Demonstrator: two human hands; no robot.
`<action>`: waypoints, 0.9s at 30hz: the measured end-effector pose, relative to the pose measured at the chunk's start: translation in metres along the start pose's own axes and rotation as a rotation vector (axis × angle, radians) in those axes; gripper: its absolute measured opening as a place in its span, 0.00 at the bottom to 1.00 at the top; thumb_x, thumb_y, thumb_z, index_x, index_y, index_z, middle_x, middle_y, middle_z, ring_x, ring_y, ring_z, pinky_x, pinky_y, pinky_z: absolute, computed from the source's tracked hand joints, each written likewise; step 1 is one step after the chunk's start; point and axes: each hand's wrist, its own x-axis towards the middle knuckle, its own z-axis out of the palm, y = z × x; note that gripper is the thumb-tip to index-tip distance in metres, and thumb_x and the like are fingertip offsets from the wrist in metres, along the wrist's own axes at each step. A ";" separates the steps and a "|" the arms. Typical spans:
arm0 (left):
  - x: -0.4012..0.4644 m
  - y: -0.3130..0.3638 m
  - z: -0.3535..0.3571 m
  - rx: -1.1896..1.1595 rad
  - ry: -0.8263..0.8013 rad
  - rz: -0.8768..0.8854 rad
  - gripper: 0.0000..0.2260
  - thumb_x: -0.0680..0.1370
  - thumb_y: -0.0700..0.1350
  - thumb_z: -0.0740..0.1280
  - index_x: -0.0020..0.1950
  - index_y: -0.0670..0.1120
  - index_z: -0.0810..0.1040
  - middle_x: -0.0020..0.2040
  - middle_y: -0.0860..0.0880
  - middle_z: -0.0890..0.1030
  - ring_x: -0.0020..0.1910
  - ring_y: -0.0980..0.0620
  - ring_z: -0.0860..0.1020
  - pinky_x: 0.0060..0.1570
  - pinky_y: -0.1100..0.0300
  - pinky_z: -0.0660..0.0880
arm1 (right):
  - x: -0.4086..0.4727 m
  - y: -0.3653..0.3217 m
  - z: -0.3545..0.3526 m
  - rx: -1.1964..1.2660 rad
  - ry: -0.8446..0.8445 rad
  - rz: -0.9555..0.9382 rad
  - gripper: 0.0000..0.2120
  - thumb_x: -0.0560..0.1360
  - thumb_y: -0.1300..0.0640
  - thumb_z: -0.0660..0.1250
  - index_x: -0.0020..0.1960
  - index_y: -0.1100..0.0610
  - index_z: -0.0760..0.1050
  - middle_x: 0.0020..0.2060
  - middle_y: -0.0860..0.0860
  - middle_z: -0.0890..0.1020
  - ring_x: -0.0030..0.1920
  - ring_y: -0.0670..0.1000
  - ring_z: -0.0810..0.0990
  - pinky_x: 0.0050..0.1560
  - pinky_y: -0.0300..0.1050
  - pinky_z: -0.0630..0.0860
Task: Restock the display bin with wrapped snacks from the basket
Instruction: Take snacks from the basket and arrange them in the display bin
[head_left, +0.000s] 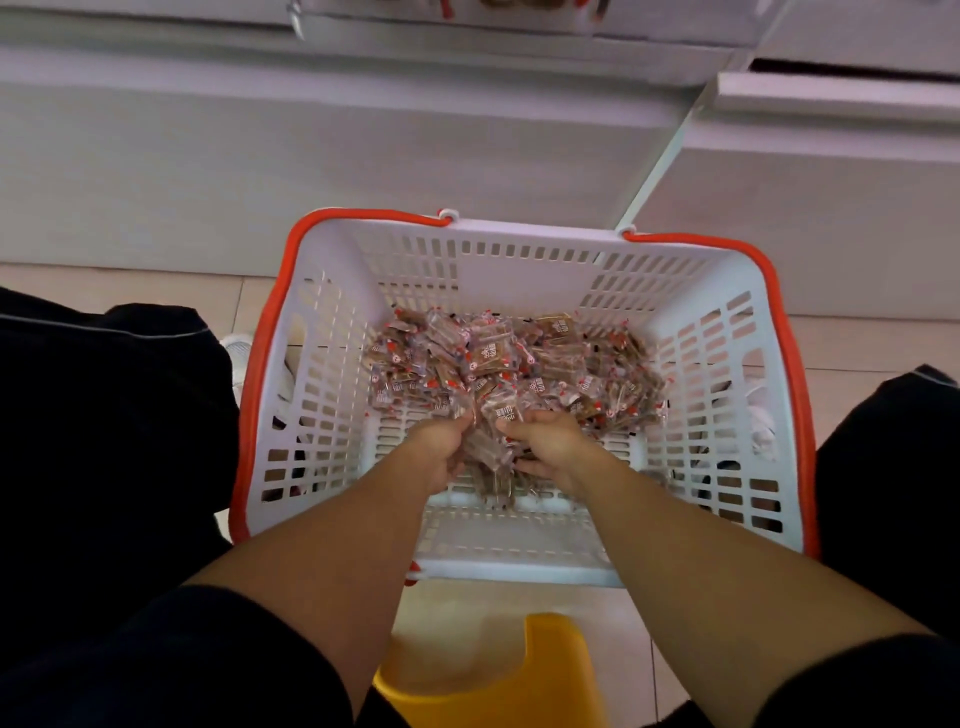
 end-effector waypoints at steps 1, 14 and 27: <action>-0.001 0.000 0.000 0.012 0.023 0.040 0.14 0.79 0.48 0.68 0.59 0.39 0.79 0.46 0.42 0.85 0.40 0.46 0.83 0.38 0.53 0.79 | -0.002 0.000 0.001 0.000 0.015 -0.001 0.21 0.74 0.57 0.75 0.64 0.61 0.75 0.60 0.54 0.80 0.59 0.54 0.80 0.48 0.47 0.82; -0.054 0.015 -0.018 -0.114 -0.215 0.065 0.04 0.78 0.41 0.69 0.51 0.42 0.79 0.45 0.45 0.80 0.37 0.52 0.76 0.26 0.62 0.74 | -0.052 -0.043 -0.025 -0.152 0.055 -0.120 0.09 0.75 0.57 0.73 0.55 0.56 0.78 0.64 0.55 0.78 0.56 0.55 0.79 0.59 0.57 0.80; -0.229 0.170 -0.040 0.522 -0.506 0.473 0.11 0.78 0.32 0.63 0.59 0.41 0.77 0.41 0.47 0.79 0.38 0.55 0.79 0.36 0.62 0.79 | -0.222 -0.212 -0.049 -1.008 -0.213 -0.708 0.17 0.69 0.70 0.76 0.55 0.56 0.80 0.44 0.49 0.82 0.36 0.45 0.83 0.39 0.43 0.83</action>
